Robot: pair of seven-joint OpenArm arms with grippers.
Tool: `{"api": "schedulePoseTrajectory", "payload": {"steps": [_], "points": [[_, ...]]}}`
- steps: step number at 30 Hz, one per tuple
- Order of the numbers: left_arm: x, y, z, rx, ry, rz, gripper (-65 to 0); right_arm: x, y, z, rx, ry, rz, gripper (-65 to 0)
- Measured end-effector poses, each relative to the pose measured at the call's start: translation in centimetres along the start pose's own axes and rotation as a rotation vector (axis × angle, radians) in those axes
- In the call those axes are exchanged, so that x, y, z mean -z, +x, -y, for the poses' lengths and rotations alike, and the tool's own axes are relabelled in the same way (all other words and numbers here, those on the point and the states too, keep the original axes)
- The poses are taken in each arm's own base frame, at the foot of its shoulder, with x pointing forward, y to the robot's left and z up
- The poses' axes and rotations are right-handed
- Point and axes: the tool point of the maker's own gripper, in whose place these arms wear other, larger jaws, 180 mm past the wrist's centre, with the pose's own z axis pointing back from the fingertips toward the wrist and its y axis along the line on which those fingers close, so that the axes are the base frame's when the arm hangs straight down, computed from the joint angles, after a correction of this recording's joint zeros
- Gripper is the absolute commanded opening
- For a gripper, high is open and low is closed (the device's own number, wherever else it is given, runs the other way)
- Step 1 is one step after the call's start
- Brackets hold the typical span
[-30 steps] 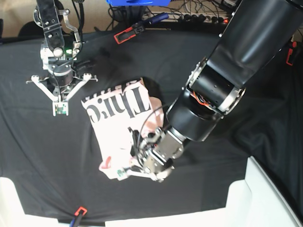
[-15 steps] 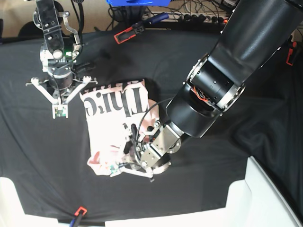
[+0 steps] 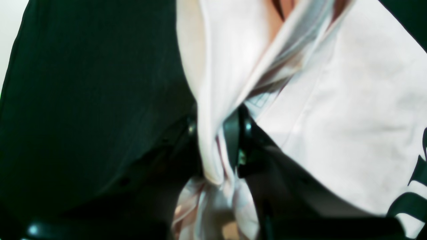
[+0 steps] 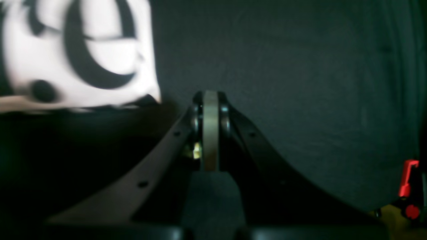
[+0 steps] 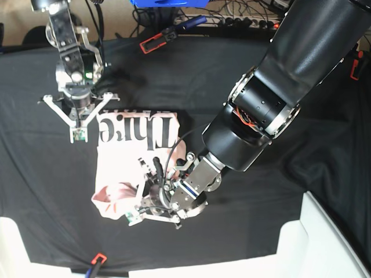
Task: Fold the T-shirt properly
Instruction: 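Fold the shirt edge with the left gripper toward the right gripper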
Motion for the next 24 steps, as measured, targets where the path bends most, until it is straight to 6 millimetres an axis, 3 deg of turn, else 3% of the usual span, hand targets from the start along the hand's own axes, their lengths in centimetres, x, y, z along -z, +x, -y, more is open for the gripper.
{"api": "schedulePoseTrajectory", "payload": {"steps": [8, 14, 24], "points": [[0.1, -0.3, 0.3, -0.001, -0.006, -0.007, -65.0, 2.3, 1.3, -0.4, -0.007, -0.011, 0.008, -64.9], [0.1, -0.3, 0.4, -0.001, -0.007, -0.005, -65.0, 1.9, 1.1, -3.1, 0.016, 0.042, -0.009, -64.9], [0.2, 0.0, 0.4, -0.002, -0.006, 0.014, -65.0, 1.5, 1.1, -4.4, 0.041, 0.058, -0.012, -64.9]]}}
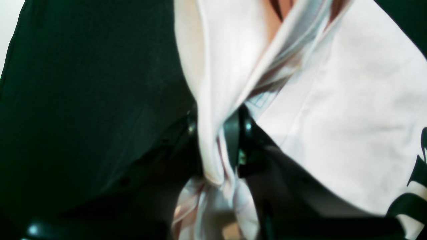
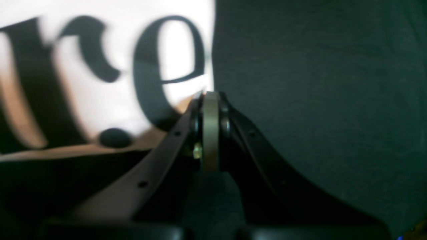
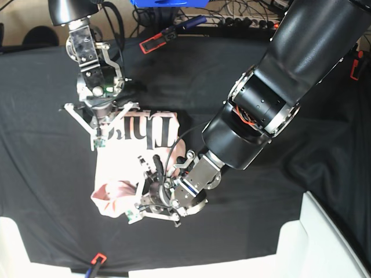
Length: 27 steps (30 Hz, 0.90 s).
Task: Fold the T-shirt properly
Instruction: 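Fold the shirt edge with the left gripper toward the right gripper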
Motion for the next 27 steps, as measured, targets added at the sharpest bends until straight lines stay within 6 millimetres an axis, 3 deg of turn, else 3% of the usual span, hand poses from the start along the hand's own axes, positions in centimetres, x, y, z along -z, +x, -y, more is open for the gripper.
{"api": "schedulePoseTrajectory", "payload": {"steps": [4, 10, 12, 16, 19, 23, 27], "points": [[0.0, 0.0, 0.0, -0.001, -0.001, -0.001, -65.0, 0.0, -0.1, -0.1, -0.003, 0.002, -0.001, -64.9], [0.2, -0.5, 0.7, -0.008, -0.011, -0.003, -65.0, -0.5, -0.7, -1.8, -0.042, 0.037, -0.004, -64.9], [0.2, -0.5, 0.7, -0.007, -0.011, -0.002, -59.5, -0.5, -0.8, -1.7, -0.040, 0.035, -0.005, -64.9], [0.2, 0.3, 0.4, -0.016, 0.000, 0.037, -38.0, -0.4, -0.8, -1.5, -0.039, 0.030, -0.005, -64.9], [-0.2, 1.3, -2.3, -0.051, 0.135, 0.080, -22.0, -0.5, -0.7, -1.6, -0.040, 0.032, -0.004, -64.9], [-1.3, 3.9, -5.2, -0.056, 0.216, 0.160, -20.0, -0.5, -0.8, -1.6, -0.041, 0.032, -0.004, -64.9], [-2.1, 5.6, -6.4, -0.074, 0.232, 0.198, -20.0, -0.5, -0.8, -1.6, -0.041, 0.032, -0.004, -64.9]]}}
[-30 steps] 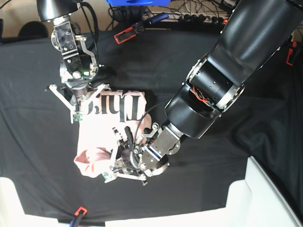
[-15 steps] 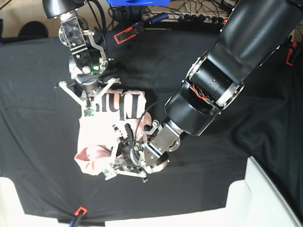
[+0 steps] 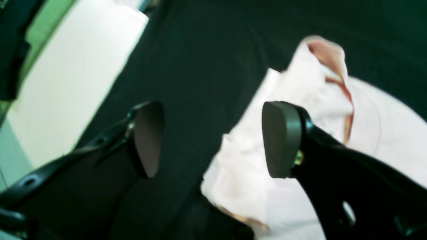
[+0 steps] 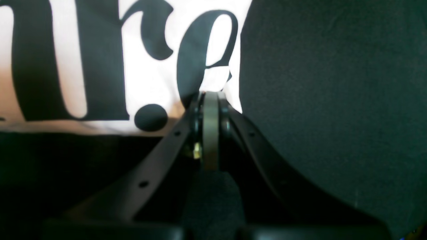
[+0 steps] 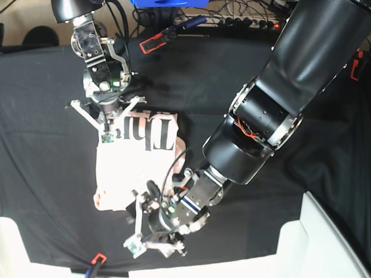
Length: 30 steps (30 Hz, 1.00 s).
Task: Fold the T-shirt properly
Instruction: 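Fold the shirt edge with the left gripper toward the right gripper, then press the folded shirt flat with both grippers and release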
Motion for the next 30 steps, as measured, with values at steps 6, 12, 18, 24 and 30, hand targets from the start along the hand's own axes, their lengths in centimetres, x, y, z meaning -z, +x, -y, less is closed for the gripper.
{"api": "schedulePoseTrajectory", "payload": {"steps": [6, 12, 18, 24, 30], "points": [[-1.8, 2.4, -0.1, -0.449, -0.063, 0.013, -38.5, 0.1, -0.1, 0.3, -0.006, -0.006, 0.000, -64.9], [-5.3, 0.7, 4.1, -0.486, -0.181, -0.029, -65.0, 0.0, -0.1, 0.4, -0.004, -0.007, 0.000, -64.9], [-6.6, -5.3, 8.1, -0.487, -0.244, -0.214, -65.0, 0.1, -0.7, 1.5, -0.031, -0.025, -0.003, -64.9], [-7.6, -10.3, 10.4, -0.514, -0.260, -0.319, -65.0, -1.2, 0.4, 1.8, -0.009, -0.017, 0.042, -64.9], [-7.3, -13.5, 12.6, -0.564, -0.289, -0.405, -65.0, -1.8, 1.1, 2.8, -0.020, -0.036, 0.060, -64.9]]}}
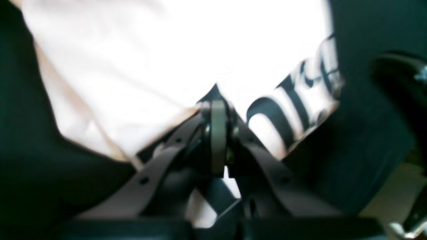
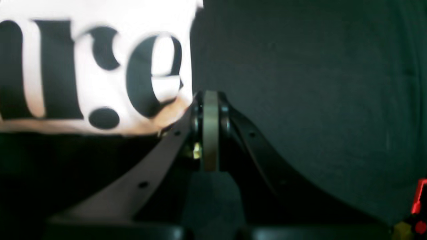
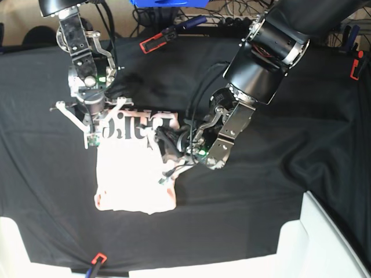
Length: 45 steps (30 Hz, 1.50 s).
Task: Fold the T-shirt properly
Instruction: 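Press the folded shirt flat with both grippers and release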
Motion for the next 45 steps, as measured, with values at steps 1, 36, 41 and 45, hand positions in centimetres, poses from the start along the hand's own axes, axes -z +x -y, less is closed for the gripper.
{"api": "schedulePoseTrajectory", "payload": {"steps": [1, 36, 41, 45], "points": [[0.3, -0.7, -0.4, -0.012, 0.006, -0.017, -65.0, 0.0, -0.2, -0.1, -0.001, 0.002, -0.004, -64.9], [0.2, 5.8, -5.2, -0.114, 0.117, 0.187, -65.0, 3.1, -0.9, -5.7, -0.212, 0.076, 0.064, -64.9], [-0.5, 7.0, -5.3, -0.103, 0.120, 0.216, -65.0, 3.0, -0.5, -5.8, -0.211, 0.081, 0.084, -64.9], [-1.5, 8.5, -6.0, -0.096, 0.128, 0.251, -65.0, 0.9, -0.5, -5.9, -0.168, 0.114, 0.070, -64.9]]}}
